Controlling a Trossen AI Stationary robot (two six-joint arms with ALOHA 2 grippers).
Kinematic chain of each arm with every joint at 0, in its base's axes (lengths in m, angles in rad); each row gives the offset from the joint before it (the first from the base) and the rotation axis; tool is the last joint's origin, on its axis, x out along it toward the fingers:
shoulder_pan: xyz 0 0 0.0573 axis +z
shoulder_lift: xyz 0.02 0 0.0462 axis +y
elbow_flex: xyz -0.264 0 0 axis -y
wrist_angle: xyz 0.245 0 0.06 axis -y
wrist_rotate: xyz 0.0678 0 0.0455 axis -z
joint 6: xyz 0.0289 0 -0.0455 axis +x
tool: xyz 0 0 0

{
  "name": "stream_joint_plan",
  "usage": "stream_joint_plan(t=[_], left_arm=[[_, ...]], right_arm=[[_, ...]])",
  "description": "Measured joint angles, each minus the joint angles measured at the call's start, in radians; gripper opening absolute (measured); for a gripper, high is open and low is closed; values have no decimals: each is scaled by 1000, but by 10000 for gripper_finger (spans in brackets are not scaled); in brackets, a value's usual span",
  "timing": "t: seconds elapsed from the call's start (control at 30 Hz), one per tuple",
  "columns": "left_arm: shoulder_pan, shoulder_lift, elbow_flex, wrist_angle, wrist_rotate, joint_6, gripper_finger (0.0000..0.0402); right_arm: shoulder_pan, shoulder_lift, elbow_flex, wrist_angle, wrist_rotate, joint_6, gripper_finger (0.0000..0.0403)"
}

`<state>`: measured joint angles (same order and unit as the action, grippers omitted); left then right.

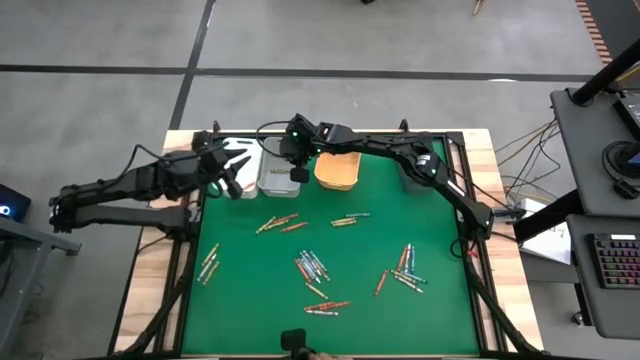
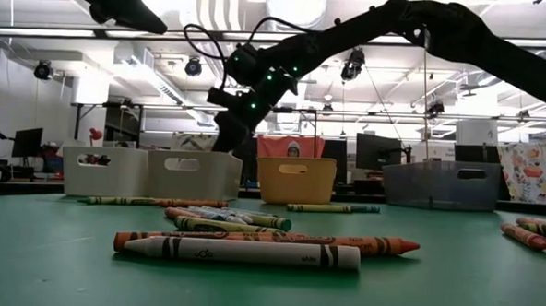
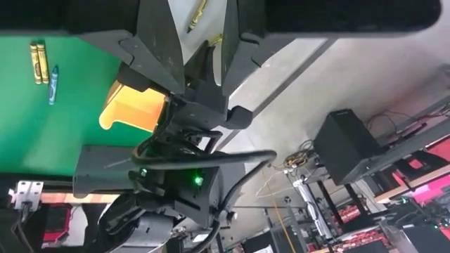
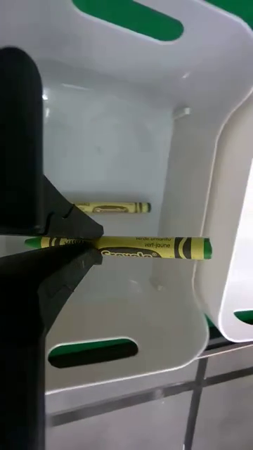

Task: Sort crayons
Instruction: Put the green crayon into the gray bin

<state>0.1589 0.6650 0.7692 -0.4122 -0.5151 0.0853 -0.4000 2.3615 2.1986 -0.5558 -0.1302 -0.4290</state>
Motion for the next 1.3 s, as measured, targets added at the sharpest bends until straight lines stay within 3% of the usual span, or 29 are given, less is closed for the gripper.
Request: stream_joint_plan(t=[0.3,0.6,0.77,1.07,1.3], left_arm=[[0,40,0,0,0,0,78],[0,50,0,-1,0,-5,78],[0,50,0,-4,0,-25,78],[-1,57,0,-76,12,-196,78],[-18,97,0,-117,162,-385,78]], right_arm=[[0,0,-1,10,0,2,17],[0,-1,-1,11,0,18,96],[1,-8,-1,7,0,20,120],[40,-131,2,-106,-12,53,109],[99,-256,2,-341,-50,65,94]])
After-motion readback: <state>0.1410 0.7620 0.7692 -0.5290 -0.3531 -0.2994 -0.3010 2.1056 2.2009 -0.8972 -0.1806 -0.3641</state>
